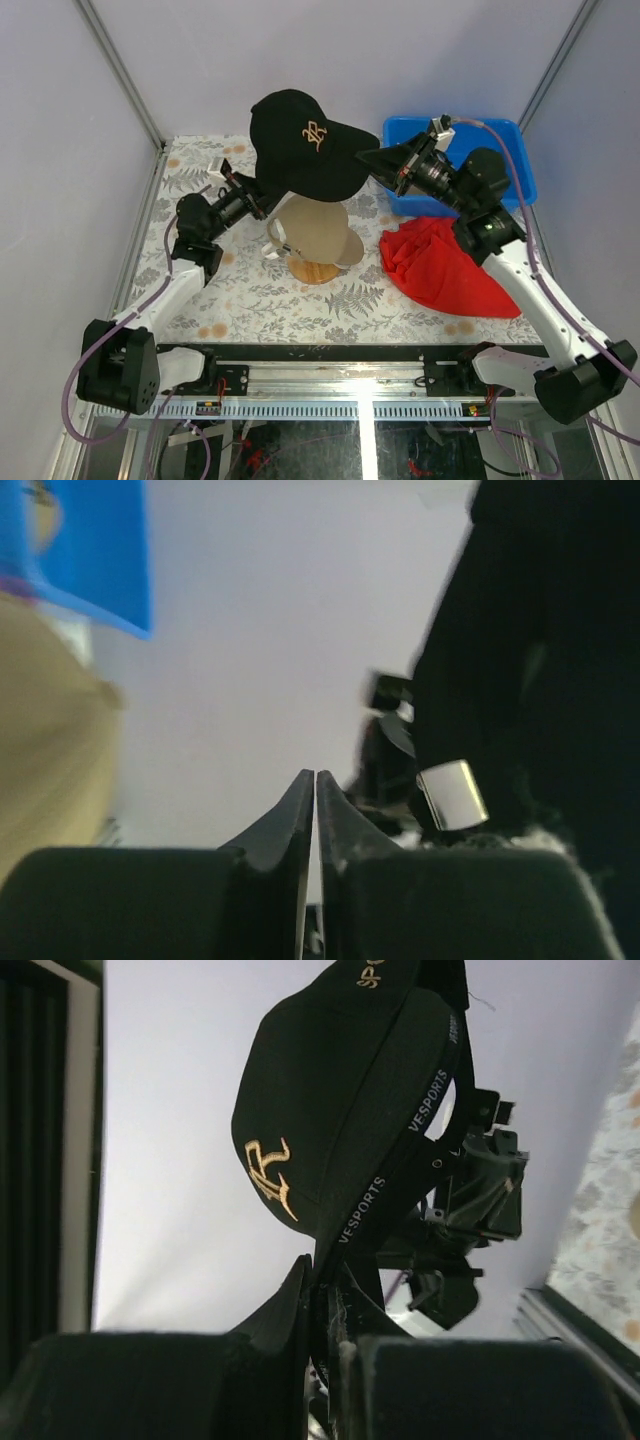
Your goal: Stack the hats
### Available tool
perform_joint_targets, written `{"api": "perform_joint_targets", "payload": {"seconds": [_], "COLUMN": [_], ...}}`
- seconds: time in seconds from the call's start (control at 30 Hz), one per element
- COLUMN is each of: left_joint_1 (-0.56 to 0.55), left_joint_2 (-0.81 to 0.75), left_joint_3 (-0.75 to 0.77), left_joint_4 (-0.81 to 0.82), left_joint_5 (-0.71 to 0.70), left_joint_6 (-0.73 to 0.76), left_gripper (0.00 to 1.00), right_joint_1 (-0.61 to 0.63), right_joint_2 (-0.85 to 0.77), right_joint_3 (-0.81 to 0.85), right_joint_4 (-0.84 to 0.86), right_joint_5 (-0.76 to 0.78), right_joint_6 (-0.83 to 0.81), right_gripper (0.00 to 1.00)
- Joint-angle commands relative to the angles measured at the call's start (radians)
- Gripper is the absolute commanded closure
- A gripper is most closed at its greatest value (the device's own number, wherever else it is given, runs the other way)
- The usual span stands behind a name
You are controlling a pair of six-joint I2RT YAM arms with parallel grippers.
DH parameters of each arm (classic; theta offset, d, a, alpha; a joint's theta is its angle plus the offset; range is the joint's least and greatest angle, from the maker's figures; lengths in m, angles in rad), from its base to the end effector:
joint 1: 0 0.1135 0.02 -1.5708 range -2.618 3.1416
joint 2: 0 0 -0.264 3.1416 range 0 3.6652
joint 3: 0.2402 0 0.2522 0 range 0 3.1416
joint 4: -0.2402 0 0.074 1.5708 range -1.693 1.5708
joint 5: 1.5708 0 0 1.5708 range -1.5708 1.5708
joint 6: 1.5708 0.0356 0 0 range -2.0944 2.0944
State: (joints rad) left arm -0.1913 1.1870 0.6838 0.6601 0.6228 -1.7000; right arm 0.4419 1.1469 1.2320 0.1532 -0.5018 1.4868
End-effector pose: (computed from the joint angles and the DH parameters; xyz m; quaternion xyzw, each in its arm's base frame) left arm 0.2575 -0.0710 0.3088 -0.2536 0.6101 -0.7034 0.2622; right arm 0.2210 0.1235 0.4596 0.1296 0.6162 0.7132 0.3080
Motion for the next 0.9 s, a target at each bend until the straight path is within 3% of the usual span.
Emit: {"api": "perform_joint_targets", "payload": {"seconds": [0.0, 0.3, 0.43, 0.73, 0.87], "left_joint_1": [-0.083, -0.256, -0.307, -0.335, -0.327], "left_joint_2": [0.017, 0.186, 0.302, 0.515, 0.528], "left_joint_3": [0.07, 0.135, 0.239, 0.619, 0.648], "left_joint_4": [0.403, 0.772, 0.923, 0.94, 0.946], "left_joint_5": [-0.007, -0.319, -0.474, -0.581, -0.623], "left_joint_6": [-0.198, -0.358, -0.416, -0.455, -0.456], "left_gripper": [1.0, 1.0, 1.0, 0.99, 1.0], "right_joint_1": [-0.005, -0.003, -0.001, 0.006, 0.005], "right_joint_2": [0.015, 0.099, 0.099, 0.045, 0.004], "right_joint_3": [-0.027, 0.004, -0.04, -0.196, -0.313], "right_joint_4": [0.55, 0.73, 0.794, 0.85, 0.892], "right_joint_5": [-0.053, -0.03, -0.014, 0.01, 0.058], "right_joint_6": [0.283, 0.368, 0.396, 0.429, 0.457], "right_gripper": [1.0, 1.0, 1.0, 1.0, 1.0]}}
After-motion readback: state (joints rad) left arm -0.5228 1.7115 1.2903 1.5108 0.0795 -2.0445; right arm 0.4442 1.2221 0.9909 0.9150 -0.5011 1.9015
